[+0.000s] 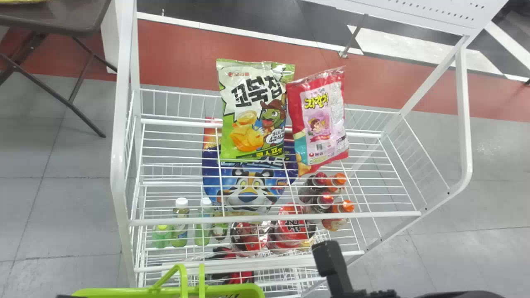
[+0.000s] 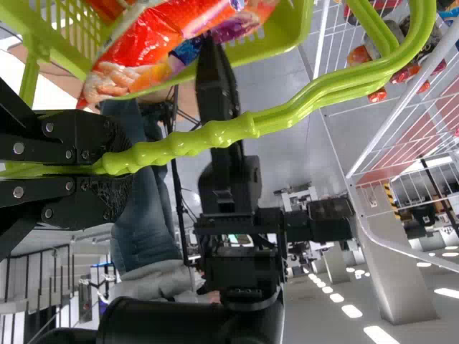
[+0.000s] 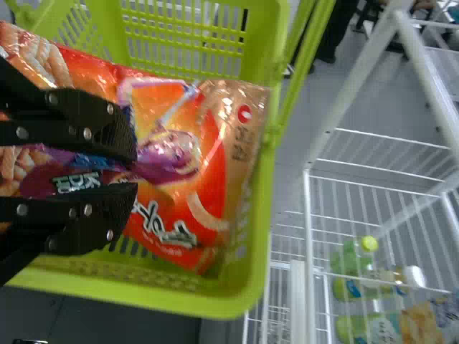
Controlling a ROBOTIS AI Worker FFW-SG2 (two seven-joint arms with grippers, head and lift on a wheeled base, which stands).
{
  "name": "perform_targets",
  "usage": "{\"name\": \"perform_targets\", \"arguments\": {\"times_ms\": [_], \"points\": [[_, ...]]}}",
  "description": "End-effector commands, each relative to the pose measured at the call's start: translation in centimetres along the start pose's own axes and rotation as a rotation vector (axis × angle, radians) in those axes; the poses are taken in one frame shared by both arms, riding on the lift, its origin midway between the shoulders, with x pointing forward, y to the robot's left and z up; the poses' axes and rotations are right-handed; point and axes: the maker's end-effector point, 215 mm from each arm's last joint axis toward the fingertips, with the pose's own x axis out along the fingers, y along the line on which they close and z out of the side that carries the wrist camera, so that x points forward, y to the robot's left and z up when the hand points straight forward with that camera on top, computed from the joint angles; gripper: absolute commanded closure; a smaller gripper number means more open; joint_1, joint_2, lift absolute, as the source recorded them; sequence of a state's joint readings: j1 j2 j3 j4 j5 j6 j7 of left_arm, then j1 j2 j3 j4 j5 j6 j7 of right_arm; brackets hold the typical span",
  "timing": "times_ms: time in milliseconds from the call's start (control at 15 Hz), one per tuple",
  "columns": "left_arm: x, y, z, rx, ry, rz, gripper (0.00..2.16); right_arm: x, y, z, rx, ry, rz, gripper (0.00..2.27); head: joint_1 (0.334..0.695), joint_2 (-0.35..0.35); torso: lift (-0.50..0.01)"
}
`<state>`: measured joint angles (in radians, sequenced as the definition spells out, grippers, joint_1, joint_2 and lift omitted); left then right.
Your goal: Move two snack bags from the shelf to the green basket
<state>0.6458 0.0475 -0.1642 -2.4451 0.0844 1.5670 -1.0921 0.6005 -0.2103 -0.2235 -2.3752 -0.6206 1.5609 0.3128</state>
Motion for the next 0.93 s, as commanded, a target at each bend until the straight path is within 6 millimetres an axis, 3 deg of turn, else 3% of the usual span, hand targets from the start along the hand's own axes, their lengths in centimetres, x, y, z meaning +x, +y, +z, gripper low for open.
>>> {"name": "perform_targets", "arguments": {"times_ms": [0, 133, 333, 600, 800, 867], "points": [[0.0, 0.0, 0.1, 0.001, 0.000, 0.000, 2.08, -1.4, -1.1, 1.3, 0.000, -0.031, -0.025, 0.04, 0.695, -0.350, -0.017], [0.0, 0.0, 0.1, 0.003, 0.000, -0.001, 2.08, -2.8, -1.2, 2.6, 0.001, -0.066, -0.010, 0.05, 0.695, -0.350, -0.017], [0.1, 0.0, 0.2, 0.003, -0.001, 0.000, 2.08, -7.2, -0.2, 6.0, -0.039, -0.193, -0.009, 0.05, 0.695, -0.350, -0.017], [0.1, 0.0, 0.3, 0.002, -0.003, -0.006, 2.08, -12.6, 4.1, 9.2, -0.124, -0.355, 0.082, 0.09, 0.695, -0.350, -0.017], [0.3, 0.1, 0.2, 0.006, -0.005, -0.011, 2.09, -12.1, 3.5, 8.0, -0.080, -0.353, 0.061, 0.11, 0.695, -0.350, -0.017], [0.3, 0.0, 0.1, 0.007, -0.004, -0.015, 2.09, -10.8, 3.1, 7.0, -0.045, -0.332, 0.051, 0.12, 0.695, -0.350, -0.017]]}}
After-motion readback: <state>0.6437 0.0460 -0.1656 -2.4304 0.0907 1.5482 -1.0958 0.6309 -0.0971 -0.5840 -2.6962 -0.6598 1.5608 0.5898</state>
